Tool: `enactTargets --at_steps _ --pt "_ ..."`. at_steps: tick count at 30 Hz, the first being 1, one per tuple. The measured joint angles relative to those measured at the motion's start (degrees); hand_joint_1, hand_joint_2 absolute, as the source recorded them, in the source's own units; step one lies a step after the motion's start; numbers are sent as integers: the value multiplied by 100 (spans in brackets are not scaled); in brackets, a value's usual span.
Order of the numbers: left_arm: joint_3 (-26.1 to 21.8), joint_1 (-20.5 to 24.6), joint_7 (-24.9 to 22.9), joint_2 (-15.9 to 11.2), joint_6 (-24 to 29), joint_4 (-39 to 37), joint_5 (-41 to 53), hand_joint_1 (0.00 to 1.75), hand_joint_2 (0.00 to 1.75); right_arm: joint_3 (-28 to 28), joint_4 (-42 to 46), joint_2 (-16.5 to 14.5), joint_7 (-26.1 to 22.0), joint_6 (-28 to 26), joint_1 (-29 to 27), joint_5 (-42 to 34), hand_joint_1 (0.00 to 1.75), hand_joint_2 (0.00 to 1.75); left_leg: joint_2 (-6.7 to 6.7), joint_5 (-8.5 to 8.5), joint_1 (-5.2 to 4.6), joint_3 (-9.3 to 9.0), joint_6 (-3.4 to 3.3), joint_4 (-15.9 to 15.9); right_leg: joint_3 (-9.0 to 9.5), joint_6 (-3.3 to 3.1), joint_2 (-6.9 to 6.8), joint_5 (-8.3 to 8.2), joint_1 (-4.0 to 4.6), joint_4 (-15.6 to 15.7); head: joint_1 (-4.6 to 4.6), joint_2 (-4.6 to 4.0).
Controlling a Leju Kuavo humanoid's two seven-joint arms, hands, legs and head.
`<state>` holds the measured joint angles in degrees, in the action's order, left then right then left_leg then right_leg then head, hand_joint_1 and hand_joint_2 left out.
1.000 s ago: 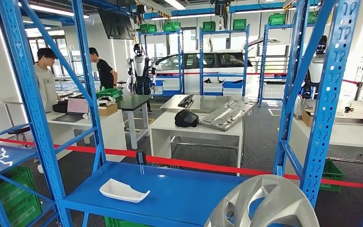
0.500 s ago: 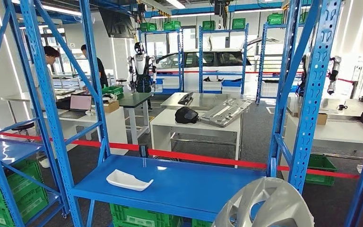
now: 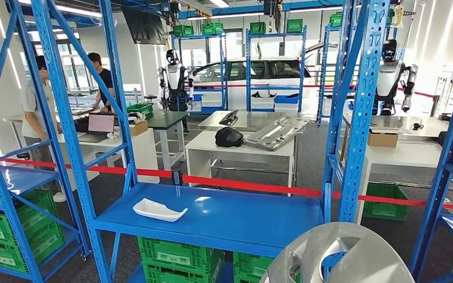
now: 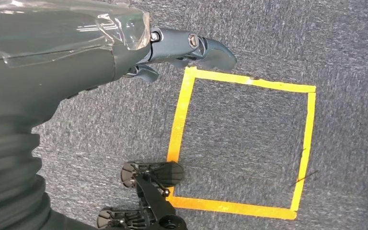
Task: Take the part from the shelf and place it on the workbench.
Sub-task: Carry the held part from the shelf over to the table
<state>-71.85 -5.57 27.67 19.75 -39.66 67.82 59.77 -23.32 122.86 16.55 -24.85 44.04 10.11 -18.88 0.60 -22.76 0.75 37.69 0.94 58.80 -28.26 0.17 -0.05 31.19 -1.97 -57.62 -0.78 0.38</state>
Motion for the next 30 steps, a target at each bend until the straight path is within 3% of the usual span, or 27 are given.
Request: enactTargets --at_steps 1,3,5,6,7,9,11,13,15,16,18,20,21,22,24,25,27,29,30 --pt "-22 12 22 -1 -11 -1 27 0 175 0 2 0 -33 1 -4 48 175 175 -6 -175 11 73 29 201 -20 -42 -3 -33 -8 2 0 -1" --pt "-65 42 51 -2 -32 -5 67 0 175 -5 4 0 -76 7 -6 115 175 175 -14 -654 21 325 73 928 -72 -82 -6 -87 4 -3 -13 -1" --pt "-92 65 59 -3 -42 -11 83 0 175 -17 3 -1 -93 13 -14 144 175 175 -16 -891 27 490 82 1530 -120 -85 -6 -129 24 -9 -20 -1" --pt "-98 73 60 -4 -44 -14 84 0 175 -25 3 -1 -95 15 -19 151 175 175 -21 -849 27 430 68 1537 -125 -83 -5 -142 38 -10 -22 -1" --pt "-107 81 61 -4 -44 -15 84 0 175 -33 3 -1 -96 16 -23 154 175 175 -25 -718 22 257 39 1311 -119 -81 -8 -149 53 -10 -25 -1" --pt "-137 96 67 -10 -45 -13 86 0 175 -43 4 -1 -97 18 -25 164 175 175 21 -440 -27 -244 -77 513 -95 -73 -28 -157 80 -4 -26 -1" --pt "-170 127 79 -20 -52 -9 91 0 175 -48 4 -6 -98 17 -23 201 175 175 111 -357 -116 -529 -188 -12 -109 -38 -75 -177 84 3 -25 0" --pt "-202 160 96 -23 -79 -2 114 0 175 -56 8 -20 -101 14 -22 266 175 175 113 -351 -174 -536 -245 -128 -128 15 -140 -207 71 34 -27 4" --pt "-236 168 114 -10 -127 11 161 0 175 -63 31 -34 -105 9 -26 345 175 175 47 -257 -144 -585 -293 -289 -163 40 -163 -160 79 0 -25 5" --pt "-249 173 122 -3 -147 17 193 0 175 -63 46 -37 -109 8 -27 381 175 175 13 -206 -126 -615 -320 -374 -242 34 -140 -72 90 -153 -19 4" --pt "-271 188 129 9 -169 15 250 0 175 -67 66 -40 -114 7 -39 438 175 175 -71 -151 -116 -621 -346 -446 -587 -5 -62 215 97 -816 -2 4" --pt "-297 203 129 11 -188 5 288 0 175 -80 68 -42 -114 7 -74 461 175 175 -175 -144 -121 -582 -347 -423 -928 10 -28 395 92 -1454 11 4" --pt "-312 205 129 11 -206 -2 295 0 175 -87 67 -42 -115 7 -90 460 175 175 -233 -144 -122 -567 -343 -403 -968 49 -22 358 87 -1501 14 4" --pt "-325 208 128 11 -225 -8 300 0 175 -90 67 -40 -116 7 -98 454 175 175 -296 -149 -119 -554 -333 -372 -890 102 -10 226 78 -1311 17 4" --pt "-345 214 127 10 -253 -15 301 0 175 -92 66 -37 -121 9 -91 434 175 175 -421 -180 -114 -504 -284 -268 -548 185 123 -112 47 -565 22 4" --pt "-355 223 124 9 -253 -15 298 0 175 -94 68 -40 -121 12 -81 419 175 175 -475 -201 -119 -456 -253 -193 -422 178 207 -222 32 -276 22 4" --pt "-378 236 117 4 -220 -14 300 0 175 -102 71 -50 -110 17 -61 377 175 175 -560 -211 -128 -349 -193 -98 -379 101 285 -262 40 -133 18 4" --pt "-408 241 108 -2 -153 -9 344 0 175 -113 74 -69 -89 18 -20 334 175 175 -610 -201 -120 -280 -148 -59 -405 34 197 -290 32 -141 9 4" --pt "-420 244 105 -4 -124 -6 375 0 175 -119 74 -82 -76 18 5 319 175 175 -553 -235 -118 -247 -120 -6 -408 2 150 -301 19 -141 -1 3"
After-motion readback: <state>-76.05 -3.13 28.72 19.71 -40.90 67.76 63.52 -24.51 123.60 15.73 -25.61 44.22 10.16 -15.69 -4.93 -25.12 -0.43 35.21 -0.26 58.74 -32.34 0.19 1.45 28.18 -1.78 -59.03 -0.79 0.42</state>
